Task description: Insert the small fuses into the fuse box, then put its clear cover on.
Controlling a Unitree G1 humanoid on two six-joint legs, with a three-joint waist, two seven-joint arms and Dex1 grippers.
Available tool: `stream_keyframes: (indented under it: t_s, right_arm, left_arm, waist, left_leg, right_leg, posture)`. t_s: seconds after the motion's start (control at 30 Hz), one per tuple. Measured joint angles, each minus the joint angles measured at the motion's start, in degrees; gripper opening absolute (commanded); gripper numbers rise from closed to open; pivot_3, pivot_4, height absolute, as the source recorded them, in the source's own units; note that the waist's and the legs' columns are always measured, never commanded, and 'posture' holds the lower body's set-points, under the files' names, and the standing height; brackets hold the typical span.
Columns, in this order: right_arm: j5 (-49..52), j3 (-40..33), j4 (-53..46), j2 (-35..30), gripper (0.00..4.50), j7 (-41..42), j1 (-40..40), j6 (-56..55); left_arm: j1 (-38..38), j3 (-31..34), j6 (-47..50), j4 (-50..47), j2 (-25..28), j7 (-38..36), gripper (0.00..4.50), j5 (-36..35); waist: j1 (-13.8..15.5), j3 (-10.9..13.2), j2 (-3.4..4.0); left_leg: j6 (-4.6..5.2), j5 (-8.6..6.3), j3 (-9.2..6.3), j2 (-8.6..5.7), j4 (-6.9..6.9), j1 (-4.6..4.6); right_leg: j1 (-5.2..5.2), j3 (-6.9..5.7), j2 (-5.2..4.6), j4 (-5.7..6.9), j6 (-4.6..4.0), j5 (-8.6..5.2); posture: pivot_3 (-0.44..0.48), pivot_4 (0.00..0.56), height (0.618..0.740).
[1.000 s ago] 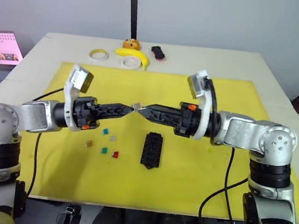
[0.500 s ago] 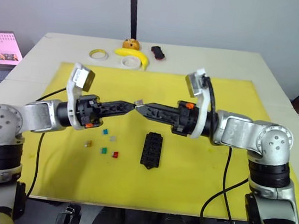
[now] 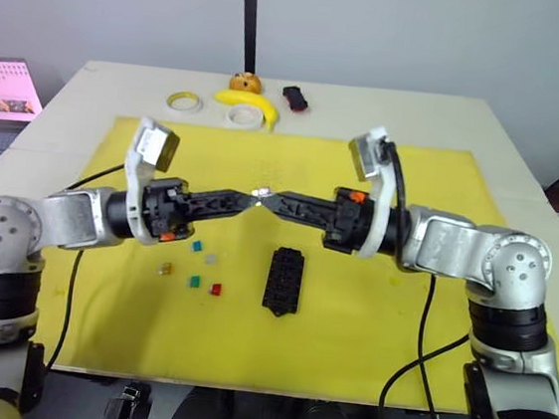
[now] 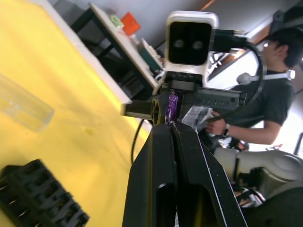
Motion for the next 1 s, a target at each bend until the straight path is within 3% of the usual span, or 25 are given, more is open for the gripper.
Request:
stream_keyframes:
  t_s: [0.27, 0.37, 0.6, 0.7, 0.77, 1.0]
  right_arm:
    - [-0.23, 0.74, -0.01, -0.64, 0.08, 0.43, -0.01, -0.24]
    - [-3.84, 1.78, -1.05, -3.16, 0.0, 3.65, -1.98, 1.91]
    - [-23.04, 5.41, -5.61, -12.73, 0.0, 20.23, -7.12, 5.89]
    - [-36.17, 12.9, -10.28, -19.9, 0.0, 31.78, -9.32, 5.17]
    - [-43.26, 16.3, -11.34, -21.22, 0.0, 37.78, -10.04, 3.0]
    - [-59.76, 25.48, -12.25, -21.65, 0.0, 51.39, -13.94, -1.65]
  left_arm:
    - [0.51, -0.43, -0.42, -0.41, 0.62, -0.03, 0.0, 0.01]
    - [1.11, -0.75, -0.06, -1.98, 3.06, -2.12, 0.86, 3.16]
    - [3.8, -3.52, -3.83, -8.83, 14.14, -18.59, 4.45, 24.04]
    - [7.79, -10.73, -14.46, -13.67, 22.43, -29.69, 4.45, 41.46]
    - [8.69, -13.69, -20.02, -14.39, 23.14, -34.25, 4.45, 48.84]
    - [11.23, -17.14, -31.17, -18.13, 22.82, -39.69, 4.45, 62.7]
  waist:
    - [-0.01, 0.0, 0.0]
    - [-0.05, 0.01, 0.01]
    - [0.06, 0.01, 0.01]
    - [0.09, 0.04, 0.04]
    - [0.15, 0.04, 0.04]
    - [0.04, 0.05, 0.02]
  left_leg:
    - [0.0, 0.0, 0.0, 0.01, 0.0, -0.01]
    - [0.0, 0.0, 0.03, 0.01, 0.0, -0.08]
    - [0.01, 0.0, 0.08, 0.04, -0.04, -0.12]
    - [0.0, -0.01, 0.16, 0.05, -0.14, -0.18]
    - [0.0, -0.01, 0.18, 0.11, -0.13, -0.19]
    - [0.03, -0.03, 0.22, 0.17, -0.13, -0.24]
  right_leg:
    - [0.0, 0.0, 0.01, -0.02, 0.0, 0.0]
    - [-0.1, 0.01, 0.05, -0.02, -0.01, 0.01]
    - [-0.14, 0.02, 0.1, -0.1, -0.04, -0.01]
    - [-0.24, 0.07, 0.1, -0.27, -0.15, -0.04]
    - [-0.23, 0.07, 0.1, -0.33, -0.19, -0.01]
    - [-0.27, 0.09, 0.04, -0.43, -0.16, 0.05]
  posture:
    - [0.0, 0.15, 0.74]
    - [0.0, 0.15, 0.74]
    - [0.0, 0.15, 0.74]
    - [0.0, 0.15, 0.74]
    - [0.0, 0.15, 0.74]
    - [0.0, 0.15, 0.74]
